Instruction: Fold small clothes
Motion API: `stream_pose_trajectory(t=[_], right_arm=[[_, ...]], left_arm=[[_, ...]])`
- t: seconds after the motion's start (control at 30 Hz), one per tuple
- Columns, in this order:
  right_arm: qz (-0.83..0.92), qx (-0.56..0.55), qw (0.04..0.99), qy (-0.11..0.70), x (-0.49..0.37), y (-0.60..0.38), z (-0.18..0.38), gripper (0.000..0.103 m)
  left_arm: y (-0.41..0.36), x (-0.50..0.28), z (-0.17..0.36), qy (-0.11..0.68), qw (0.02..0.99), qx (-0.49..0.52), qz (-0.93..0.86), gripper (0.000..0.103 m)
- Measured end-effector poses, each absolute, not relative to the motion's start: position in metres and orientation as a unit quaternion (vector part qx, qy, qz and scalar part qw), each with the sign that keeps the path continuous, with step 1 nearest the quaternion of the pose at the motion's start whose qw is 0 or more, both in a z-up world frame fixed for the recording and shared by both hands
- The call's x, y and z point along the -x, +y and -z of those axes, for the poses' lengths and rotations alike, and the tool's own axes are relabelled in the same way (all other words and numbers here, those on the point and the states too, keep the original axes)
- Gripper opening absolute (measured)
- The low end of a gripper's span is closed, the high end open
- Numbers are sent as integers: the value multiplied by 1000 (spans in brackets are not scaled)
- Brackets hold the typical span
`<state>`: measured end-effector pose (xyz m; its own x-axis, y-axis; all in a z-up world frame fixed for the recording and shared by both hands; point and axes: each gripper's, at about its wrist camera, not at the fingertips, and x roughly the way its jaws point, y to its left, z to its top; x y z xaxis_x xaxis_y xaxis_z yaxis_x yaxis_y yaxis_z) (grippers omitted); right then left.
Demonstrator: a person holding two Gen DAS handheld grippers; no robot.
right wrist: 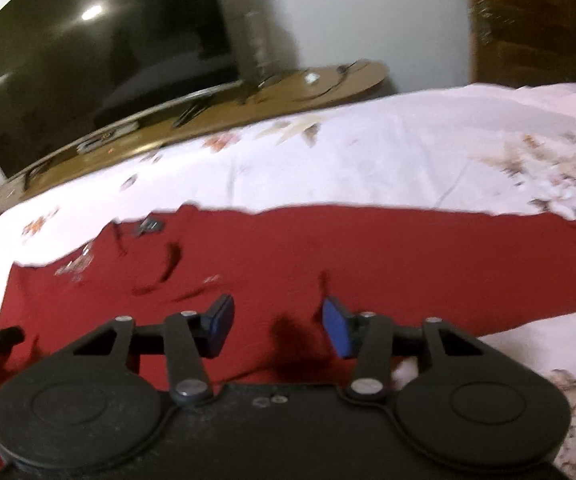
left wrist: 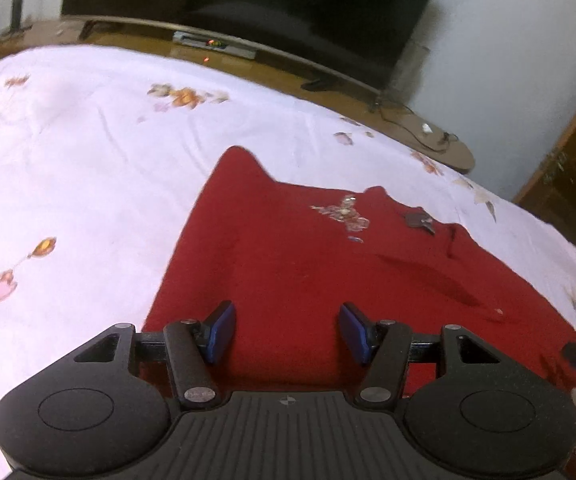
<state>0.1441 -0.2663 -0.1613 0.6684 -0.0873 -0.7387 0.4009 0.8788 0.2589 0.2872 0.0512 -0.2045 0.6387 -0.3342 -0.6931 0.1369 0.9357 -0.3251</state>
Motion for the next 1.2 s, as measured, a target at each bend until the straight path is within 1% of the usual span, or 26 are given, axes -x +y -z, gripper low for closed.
stream_pose_trajectory(t=[0.13,0.23,0.37,0.8,0.9,1.03,1.1,1.2], right_arm=[[142,-228,865,424,-150,-274,182,47],[153,-235,869,407,-136,-283,173,49],[188,-236,866,399,-116,-310,167,49],[301,-294,821,386,-48,-401,185,47],[321,-303,812,380,-34,-422,189,46],[352,-316,798,373,-15,-453,195,37],[365,-319,792,370,-7,-468,198,36],[382,-329,782,366,4,-490,204,32]], left_arm=[[47,-281,199,401,899,120,133,58],[38,-274,189,394,899,123,150,58],[23,-269,181,389,897,123,169,58],[-44,-256,176,393,888,107,214,58],[-65,-251,176,394,885,101,228,58],[-88,-245,176,395,881,93,242,58],[-98,-243,177,396,880,89,246,58],[-110,-242,177,397,879,88,248,58]])
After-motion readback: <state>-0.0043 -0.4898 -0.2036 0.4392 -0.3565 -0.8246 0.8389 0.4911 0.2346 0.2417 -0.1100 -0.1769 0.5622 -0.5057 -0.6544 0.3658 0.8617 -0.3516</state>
